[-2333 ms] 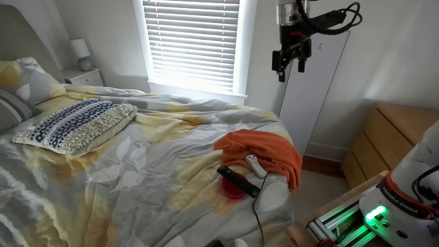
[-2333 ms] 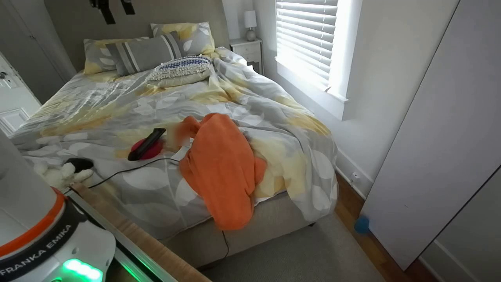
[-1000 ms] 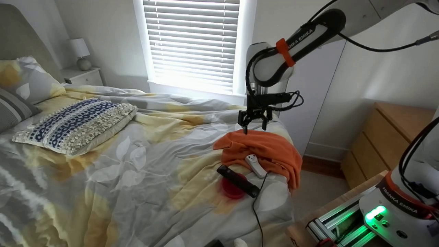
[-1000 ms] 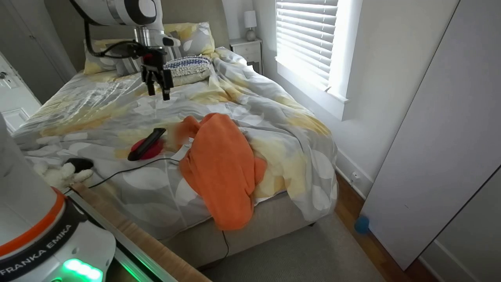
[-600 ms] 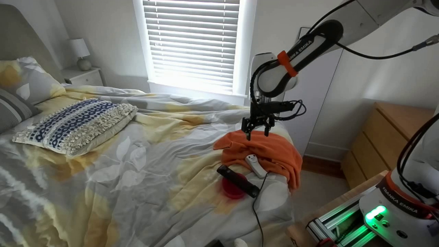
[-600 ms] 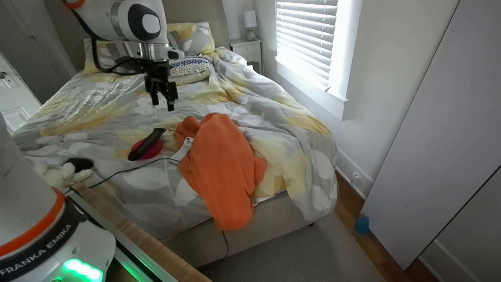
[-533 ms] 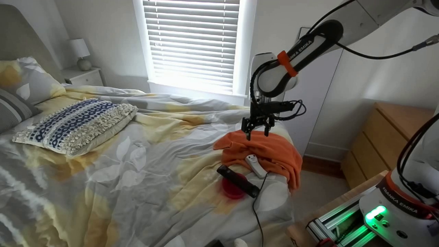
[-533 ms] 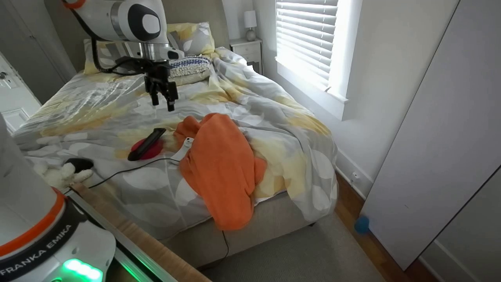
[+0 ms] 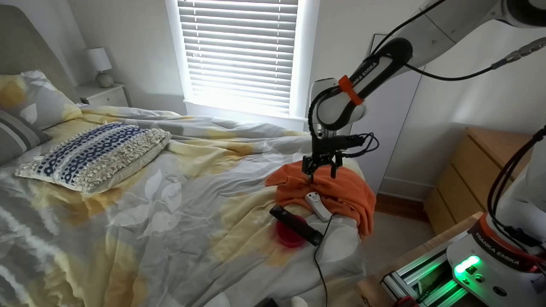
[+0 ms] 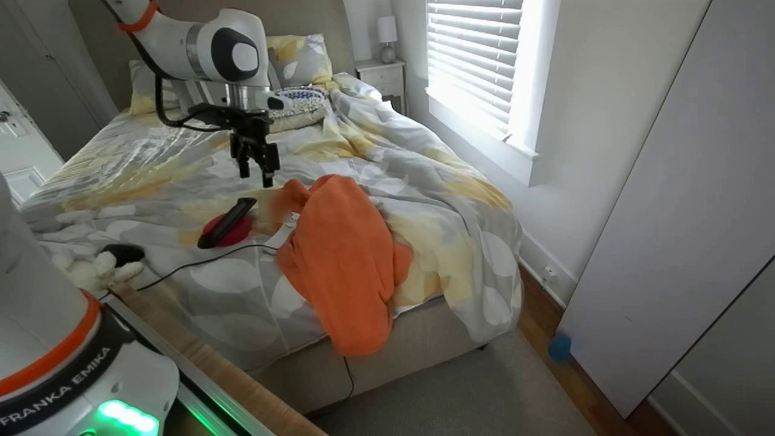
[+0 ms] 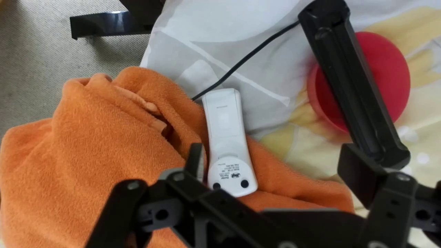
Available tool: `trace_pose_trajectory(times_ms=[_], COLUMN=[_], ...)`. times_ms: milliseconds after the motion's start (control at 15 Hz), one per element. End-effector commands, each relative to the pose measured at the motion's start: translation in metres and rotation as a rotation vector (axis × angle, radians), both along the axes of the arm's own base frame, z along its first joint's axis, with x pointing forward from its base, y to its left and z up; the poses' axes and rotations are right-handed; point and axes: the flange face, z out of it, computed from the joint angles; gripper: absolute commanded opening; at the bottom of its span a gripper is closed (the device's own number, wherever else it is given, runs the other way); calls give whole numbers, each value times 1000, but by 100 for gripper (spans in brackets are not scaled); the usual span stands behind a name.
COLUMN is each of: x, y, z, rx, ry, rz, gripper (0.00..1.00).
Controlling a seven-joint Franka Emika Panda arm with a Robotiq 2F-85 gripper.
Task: Put the white remote control on top of the orange towel
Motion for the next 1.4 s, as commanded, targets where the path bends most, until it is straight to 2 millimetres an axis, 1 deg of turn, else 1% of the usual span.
trace_pose_trajectory(times_ms=[0,333,733,933,1333], x=[5,14,34,45,70], y=[5,6,3,-3,-20], z=[-45,-89,-126,-136,-143], rx=[36,63,104,121,147], ry=[65,109,125,124,104], rz=[-4,9,54,73,115], gripper=[100,100,100,100,100])
